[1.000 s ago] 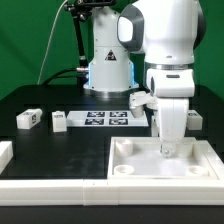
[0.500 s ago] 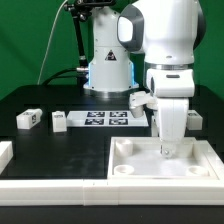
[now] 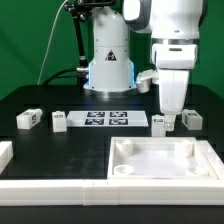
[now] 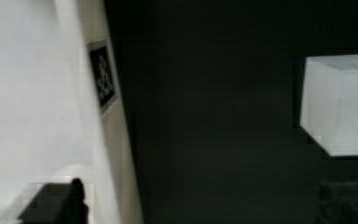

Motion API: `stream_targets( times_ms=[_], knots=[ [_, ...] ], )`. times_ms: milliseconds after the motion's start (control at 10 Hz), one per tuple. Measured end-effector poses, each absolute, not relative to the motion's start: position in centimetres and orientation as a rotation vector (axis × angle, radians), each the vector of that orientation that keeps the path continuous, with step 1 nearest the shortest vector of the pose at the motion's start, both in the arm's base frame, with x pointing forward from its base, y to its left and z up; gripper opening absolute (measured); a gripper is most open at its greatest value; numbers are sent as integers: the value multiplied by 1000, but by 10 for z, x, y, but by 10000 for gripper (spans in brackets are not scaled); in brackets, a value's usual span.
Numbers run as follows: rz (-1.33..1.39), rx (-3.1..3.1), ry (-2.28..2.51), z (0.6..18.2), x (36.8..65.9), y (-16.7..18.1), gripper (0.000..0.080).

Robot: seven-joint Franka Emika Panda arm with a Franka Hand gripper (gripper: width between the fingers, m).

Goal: Assemble one leg

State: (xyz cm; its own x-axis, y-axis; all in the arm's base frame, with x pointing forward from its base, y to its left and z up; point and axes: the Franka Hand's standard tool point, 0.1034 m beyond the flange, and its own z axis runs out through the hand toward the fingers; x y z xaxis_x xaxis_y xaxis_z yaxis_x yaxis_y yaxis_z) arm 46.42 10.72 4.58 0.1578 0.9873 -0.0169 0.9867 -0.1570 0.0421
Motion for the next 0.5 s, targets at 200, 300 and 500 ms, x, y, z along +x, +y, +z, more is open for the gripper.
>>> stream_targets(
  times_ms=[200, 300, 500],
  knots=[
    [21, 2379, 1990, 44, 464, 107, 649],
    [23, 2454, 1898, 44, 464, 107, 649],
    [27, 2578, 1731, 44, 464, 107, 649]
  ],
)
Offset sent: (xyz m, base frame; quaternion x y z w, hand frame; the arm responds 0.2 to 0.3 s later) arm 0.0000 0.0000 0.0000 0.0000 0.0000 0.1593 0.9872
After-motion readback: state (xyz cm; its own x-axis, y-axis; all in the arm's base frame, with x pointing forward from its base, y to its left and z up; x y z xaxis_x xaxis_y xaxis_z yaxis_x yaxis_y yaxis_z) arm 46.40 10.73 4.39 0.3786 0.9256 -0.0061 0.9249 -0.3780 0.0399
